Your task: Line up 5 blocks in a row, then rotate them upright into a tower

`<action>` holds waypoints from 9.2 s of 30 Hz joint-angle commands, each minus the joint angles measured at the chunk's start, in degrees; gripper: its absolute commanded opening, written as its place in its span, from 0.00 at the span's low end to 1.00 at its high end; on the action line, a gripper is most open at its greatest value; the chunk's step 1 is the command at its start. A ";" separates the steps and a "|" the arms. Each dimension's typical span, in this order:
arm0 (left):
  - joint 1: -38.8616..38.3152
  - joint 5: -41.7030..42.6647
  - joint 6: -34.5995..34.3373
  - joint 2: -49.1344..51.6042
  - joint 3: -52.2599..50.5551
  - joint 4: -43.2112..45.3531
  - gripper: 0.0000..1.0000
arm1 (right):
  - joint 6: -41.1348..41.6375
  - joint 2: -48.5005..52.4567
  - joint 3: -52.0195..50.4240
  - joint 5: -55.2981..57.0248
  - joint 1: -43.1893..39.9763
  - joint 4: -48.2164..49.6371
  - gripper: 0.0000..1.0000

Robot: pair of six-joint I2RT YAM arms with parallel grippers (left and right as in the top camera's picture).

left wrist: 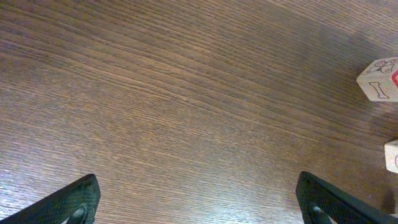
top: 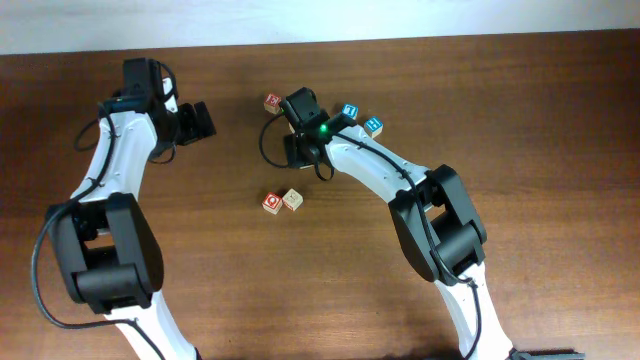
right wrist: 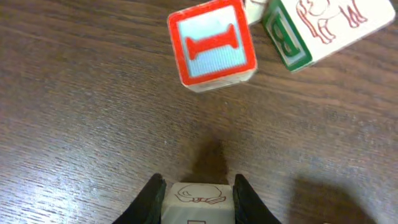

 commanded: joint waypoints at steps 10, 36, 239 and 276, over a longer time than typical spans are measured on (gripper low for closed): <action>-0.04 -0.61 -0.13 0.48 0.52 0.09 0.99 | 4.35 -3.72 0.72 -9.33 -0.09 -23.28 0.74; -0.04 -0.59 -0.13 0.48 0.50 0.09 0.99 | -2.95 2.56 8.63 -9.94 -7.43 -32.87 0.28; -5.03 3.87 -8.90 -4.11 -14.01 5.90 0.12 | -4.59 -6.62 3.74 -4.09 -8.70 -26.40 0.25; -5.03 3.67 -8.90 -4.11 -14.01 5.97 0.12 | -1.22 -6.54 10.64 -15.45 -8.57 -49.46 0.43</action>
